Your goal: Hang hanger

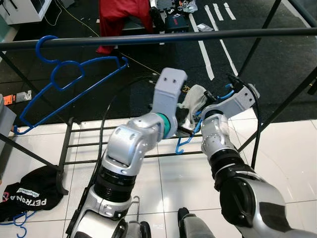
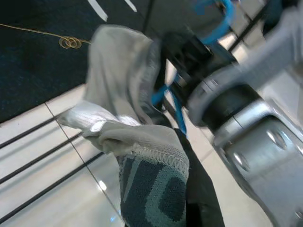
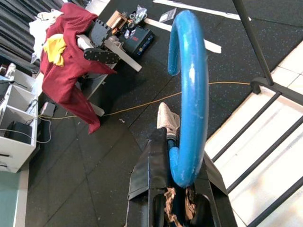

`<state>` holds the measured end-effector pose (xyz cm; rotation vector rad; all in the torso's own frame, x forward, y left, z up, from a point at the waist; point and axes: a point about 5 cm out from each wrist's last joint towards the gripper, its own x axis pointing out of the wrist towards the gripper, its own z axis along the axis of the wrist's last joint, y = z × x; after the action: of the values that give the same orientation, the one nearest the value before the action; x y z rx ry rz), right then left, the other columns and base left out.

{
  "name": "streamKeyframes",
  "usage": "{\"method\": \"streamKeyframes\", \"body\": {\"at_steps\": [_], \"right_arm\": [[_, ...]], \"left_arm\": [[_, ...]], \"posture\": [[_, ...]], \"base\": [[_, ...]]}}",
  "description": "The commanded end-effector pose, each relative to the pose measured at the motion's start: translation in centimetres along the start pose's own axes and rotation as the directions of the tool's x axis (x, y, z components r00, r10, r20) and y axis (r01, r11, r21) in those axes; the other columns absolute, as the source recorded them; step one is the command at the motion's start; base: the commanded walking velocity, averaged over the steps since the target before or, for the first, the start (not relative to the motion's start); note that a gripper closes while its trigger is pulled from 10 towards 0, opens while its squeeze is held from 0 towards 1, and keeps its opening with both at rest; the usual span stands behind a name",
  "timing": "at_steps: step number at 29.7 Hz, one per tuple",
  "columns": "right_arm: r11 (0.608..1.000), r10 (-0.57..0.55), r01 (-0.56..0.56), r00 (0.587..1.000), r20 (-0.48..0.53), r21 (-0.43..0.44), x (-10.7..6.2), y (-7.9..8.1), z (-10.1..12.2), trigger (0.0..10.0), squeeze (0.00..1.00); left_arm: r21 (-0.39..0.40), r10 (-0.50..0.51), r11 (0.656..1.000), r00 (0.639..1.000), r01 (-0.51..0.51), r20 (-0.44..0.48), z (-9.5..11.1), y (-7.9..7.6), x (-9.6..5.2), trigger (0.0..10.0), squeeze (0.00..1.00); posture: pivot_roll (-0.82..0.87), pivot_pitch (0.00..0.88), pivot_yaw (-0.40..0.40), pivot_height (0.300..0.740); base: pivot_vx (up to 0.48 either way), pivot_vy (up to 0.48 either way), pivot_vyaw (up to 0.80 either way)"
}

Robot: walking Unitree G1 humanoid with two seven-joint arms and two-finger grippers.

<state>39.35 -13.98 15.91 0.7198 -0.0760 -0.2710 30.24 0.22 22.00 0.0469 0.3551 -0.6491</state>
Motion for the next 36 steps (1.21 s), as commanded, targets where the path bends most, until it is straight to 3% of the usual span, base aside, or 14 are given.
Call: {"method": "streamKeyframes", "body": {"at_steps": [1,8,14,16,18,19,23,28,36], "right_arm": [[1.0,0.003,-0.003,1.0,0.007,-0.008,0.0,-0.2,0.0,10.0,0.0],[1.0,-0.001,0.001,1.0,0.013,-0.009,0.0,-0.3,0.2,10.0,0.0],[0.999,-0.054,0.054,0.994,0.091,0.004,0.9,-1.4,2.6,10.0,0.0],[0.997,-0.083,0.083,0.989,0.122,0.005,1.4,-2.3,4.1,10.0,0.0],[0.997,-0.083,0.083,0.989,0.122,0.005,1.4,-2.3,4.1,10.0,0.0],[0.995,-0.097,0.098,0.987,0.13,-0.002,1.5,-2.9,4.6,10.0,0.0],[0.992,-0.124,0.126,0.981,0.147,-0.004,1.7,-3.8,5.4,10.0,0.0],[0.991,-0.132,0.133,0.979,0.156,0.0,1.7,-4.0,5.7,10.0,0.0],[0.993,-0.117,0.113,0.981,0.152,0.037,1.7,-3.4,5.4,10.0,0.0]], "left_arm": [[0.007,-0.057,0.998,0.998,0.057,-0.015,-0.6,-1.4,-0.1,10.0,0.0],[0.02,-0.062,0.998,0.998,0.062,-0.012,-0.8,-1.4,-0.2,10.0,0.0],[0.042,-0.014,0.999,1.0,0.015,-0.015,-1.9,0.9,-1.1,10.0,0.0],[-0.025,-0.004,1.0,1.0,0.004,-0.001,-1.6,2.5,-2.0,10.0,0.0],[-0.025,-0.004,1.0,1.0,0.004,-0.001,-1.6,2.5,-2.0,10.0,0.0],[-0.07,-0.029,0.997,1.0,0.029,0.006,-1.2,3.0,-2.6,10.0,0.0],[-0.087,-0.076,0.993,0.997,0.075,-0.002,-0.8,3.7,-3.6,10.0,0.0],[-0.079,-0.089,0.993,0.996,0.088,-0.009,-0.9,3.5,-3.7,10.0,0.0],[-0.067,-0.153,0.986,0.988,0.153,0.005,-0.6,1.6,-3.4,10.0,0.0]], "posture": [[-0.04,0.139,0.081,0.74],[-0.04,0.139,0.081,0.74],[-0.04,0.143,0.083,0.74],[-0.04,0.149,0.079,0.74],[-0.04,0.149,0.079,0.74],[-0.04,0.149,0.079,0.74],[-0.03,0.155,0.077,0.74],[-0.03,0.156,0.079,0.74],[-0.04,0.157,0.082,0.74]], "base": [[0.0,0.0,0.0],[0.0,0.0,0.0],[0.0,0.0,0.0],[0.0,0.0,0.0],[0.0,0.0,0.0],[0.0,0.0,0.0],[0.0,0.0,0.0],[0.0,0.0,0.0],[0.0,0.0,0.0]]}}
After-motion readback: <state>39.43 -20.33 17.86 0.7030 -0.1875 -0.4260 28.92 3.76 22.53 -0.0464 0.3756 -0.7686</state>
